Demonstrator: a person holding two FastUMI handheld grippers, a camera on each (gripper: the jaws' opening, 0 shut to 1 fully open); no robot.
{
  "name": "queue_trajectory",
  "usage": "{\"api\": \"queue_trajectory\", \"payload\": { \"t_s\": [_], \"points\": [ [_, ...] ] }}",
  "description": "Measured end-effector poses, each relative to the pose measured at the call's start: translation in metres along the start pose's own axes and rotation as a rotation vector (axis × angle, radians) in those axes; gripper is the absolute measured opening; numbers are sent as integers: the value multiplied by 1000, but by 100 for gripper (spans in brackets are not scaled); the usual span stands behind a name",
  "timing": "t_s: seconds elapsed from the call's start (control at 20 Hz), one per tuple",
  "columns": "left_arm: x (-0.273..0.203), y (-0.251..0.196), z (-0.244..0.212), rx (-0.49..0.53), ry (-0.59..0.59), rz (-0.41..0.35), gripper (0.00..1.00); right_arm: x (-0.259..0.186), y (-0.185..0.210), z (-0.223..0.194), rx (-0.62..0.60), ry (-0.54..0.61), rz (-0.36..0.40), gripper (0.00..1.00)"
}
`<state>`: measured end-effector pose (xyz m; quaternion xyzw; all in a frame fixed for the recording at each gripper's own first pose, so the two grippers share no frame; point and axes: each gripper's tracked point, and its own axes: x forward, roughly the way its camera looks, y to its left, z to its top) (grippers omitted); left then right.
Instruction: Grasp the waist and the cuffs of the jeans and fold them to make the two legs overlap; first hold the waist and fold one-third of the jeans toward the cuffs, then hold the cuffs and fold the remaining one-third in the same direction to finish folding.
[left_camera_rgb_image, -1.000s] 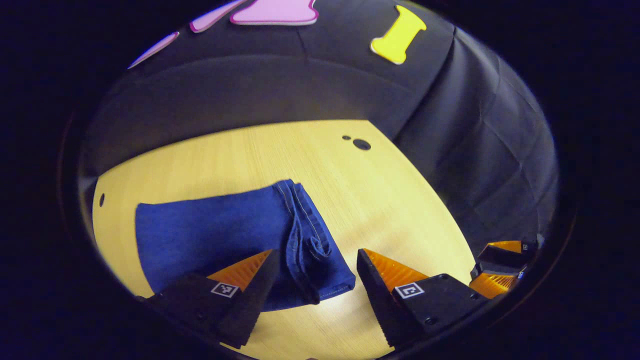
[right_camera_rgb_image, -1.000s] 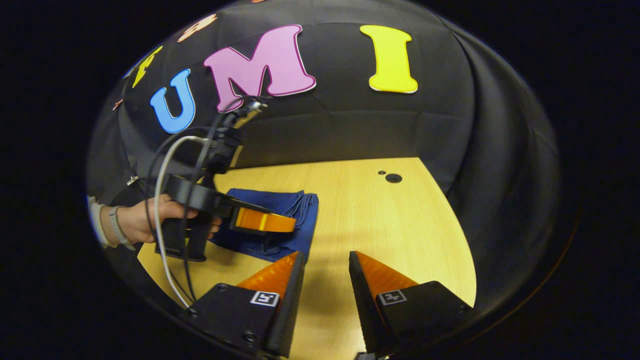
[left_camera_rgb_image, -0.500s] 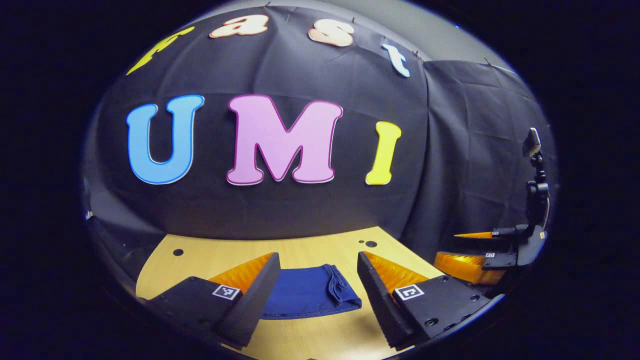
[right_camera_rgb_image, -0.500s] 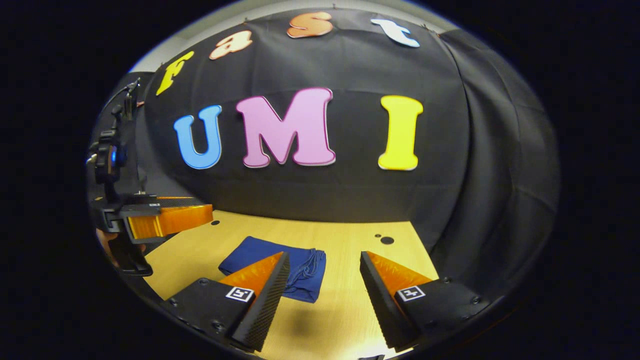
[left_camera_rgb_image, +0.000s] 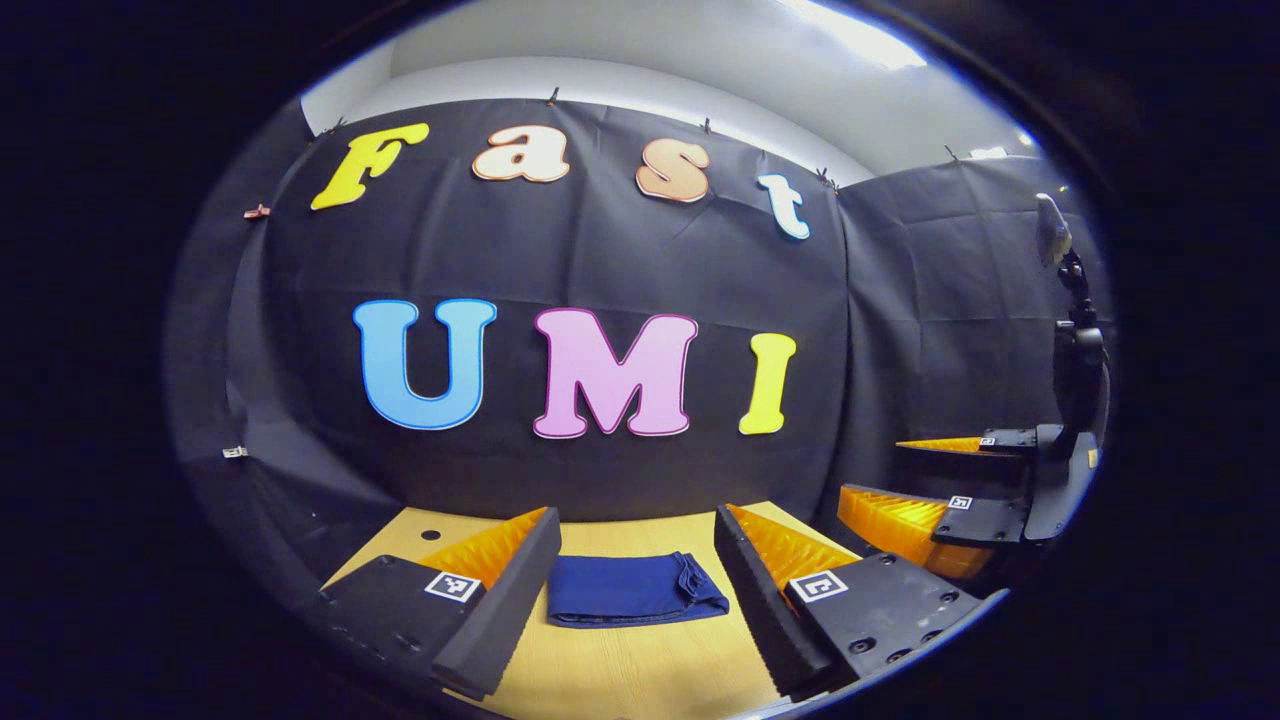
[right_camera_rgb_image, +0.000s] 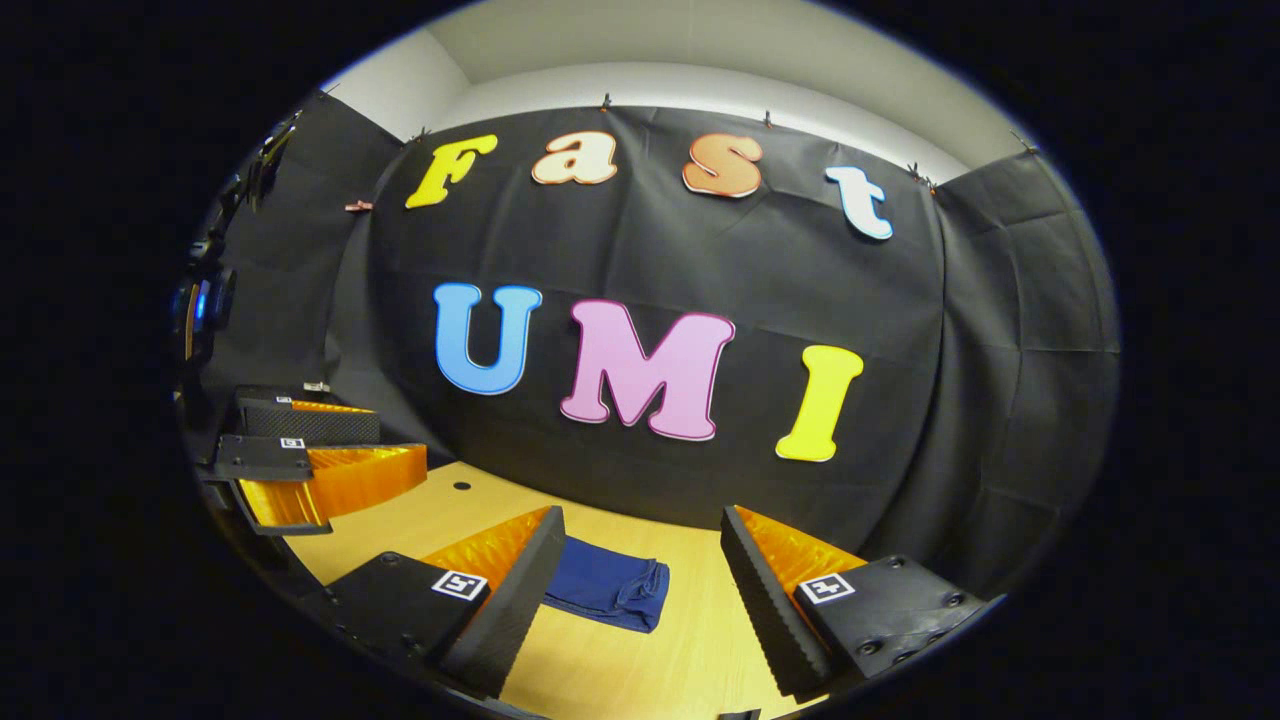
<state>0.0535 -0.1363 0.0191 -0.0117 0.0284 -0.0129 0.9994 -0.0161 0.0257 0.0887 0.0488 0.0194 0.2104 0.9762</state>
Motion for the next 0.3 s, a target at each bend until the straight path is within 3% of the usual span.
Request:
{"api": "queue_trajectory", "payload": {
  "t_s": [0.3],
  "points": [
    [-24, -6, 11, 36, -30, 9, 96, -18, 4, 21, 15, -46, -9, 96]
  ]
}}
